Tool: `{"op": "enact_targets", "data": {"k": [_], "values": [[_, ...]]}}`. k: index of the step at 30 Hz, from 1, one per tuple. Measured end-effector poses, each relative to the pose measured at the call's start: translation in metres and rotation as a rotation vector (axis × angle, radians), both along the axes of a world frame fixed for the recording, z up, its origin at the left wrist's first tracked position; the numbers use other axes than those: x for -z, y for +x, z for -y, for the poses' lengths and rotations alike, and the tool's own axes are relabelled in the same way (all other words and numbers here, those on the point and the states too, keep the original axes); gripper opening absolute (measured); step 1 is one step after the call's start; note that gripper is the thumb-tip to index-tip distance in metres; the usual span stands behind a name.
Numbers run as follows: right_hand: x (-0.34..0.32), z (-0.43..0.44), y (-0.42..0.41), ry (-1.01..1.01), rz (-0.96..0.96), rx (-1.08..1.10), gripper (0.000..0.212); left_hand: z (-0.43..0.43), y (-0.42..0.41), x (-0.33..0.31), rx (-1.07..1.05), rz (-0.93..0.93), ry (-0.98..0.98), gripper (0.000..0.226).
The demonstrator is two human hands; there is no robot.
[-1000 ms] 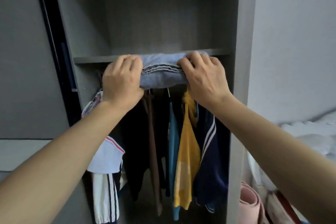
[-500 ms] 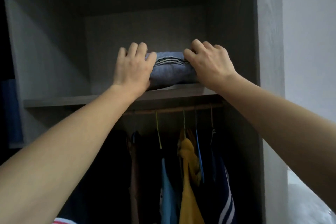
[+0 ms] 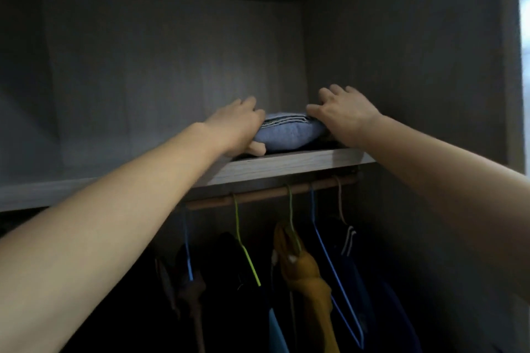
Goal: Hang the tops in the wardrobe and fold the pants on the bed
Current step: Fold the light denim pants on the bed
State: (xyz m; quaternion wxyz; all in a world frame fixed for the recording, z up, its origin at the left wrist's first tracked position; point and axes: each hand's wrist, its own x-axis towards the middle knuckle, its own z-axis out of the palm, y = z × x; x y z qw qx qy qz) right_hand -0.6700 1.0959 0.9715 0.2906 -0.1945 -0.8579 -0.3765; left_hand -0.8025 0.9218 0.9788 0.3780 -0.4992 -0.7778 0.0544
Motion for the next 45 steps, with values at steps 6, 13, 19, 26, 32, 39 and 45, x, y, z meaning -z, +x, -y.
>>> {"op": "enact_targets", "data": {"k": [6, 13, 19, 26, 32, 39, 45], "values": [[-0.009, -0.017, -0.019, -0.437, 0.135, -0.236, 0.029, -0.009, -0.049, -0.009, -0.014, 0.074, -0.155, 0.014], [-0.018, -0.058, -0.056, -0.478, 0.079, -0.203, 0.046, -0.063, -0.076, -0.027, -0.061, -0.005, -0.192, 0.029], [-0.023, -0.092, -0.089, -0.531, 0.133, -0.145, 0.046, -0.09, -0.092, -0.018, -0.078, 0.02, -0.187, 0.024], [-0.018, -0.083, -0.087, -0.388, 0.302, 0.013, 0.041, -0.092, -0.103, -0.014, -0.082, 0.178, -0.214, 0.02], [-0.021, -0.07, -0.066, -0.359, -0.058, -0.062, 0.046, -0.064, -0.088, -0.028, 0.052, 0.071, -0.015, 0.031], [-0.023, -0.028, -0.016, -0.196, -0.484, -0.2, 0.06, 0.002, -0.048, -0.051, 0.052, -0.06, 0.464, 0.055], [0.025, 0.018, 0.051, 0.08, -0.522, -0.092, 0.058, 0.006, -0.001, -0.007, 0.228, -0.1, 0.6, 0.067]]}}
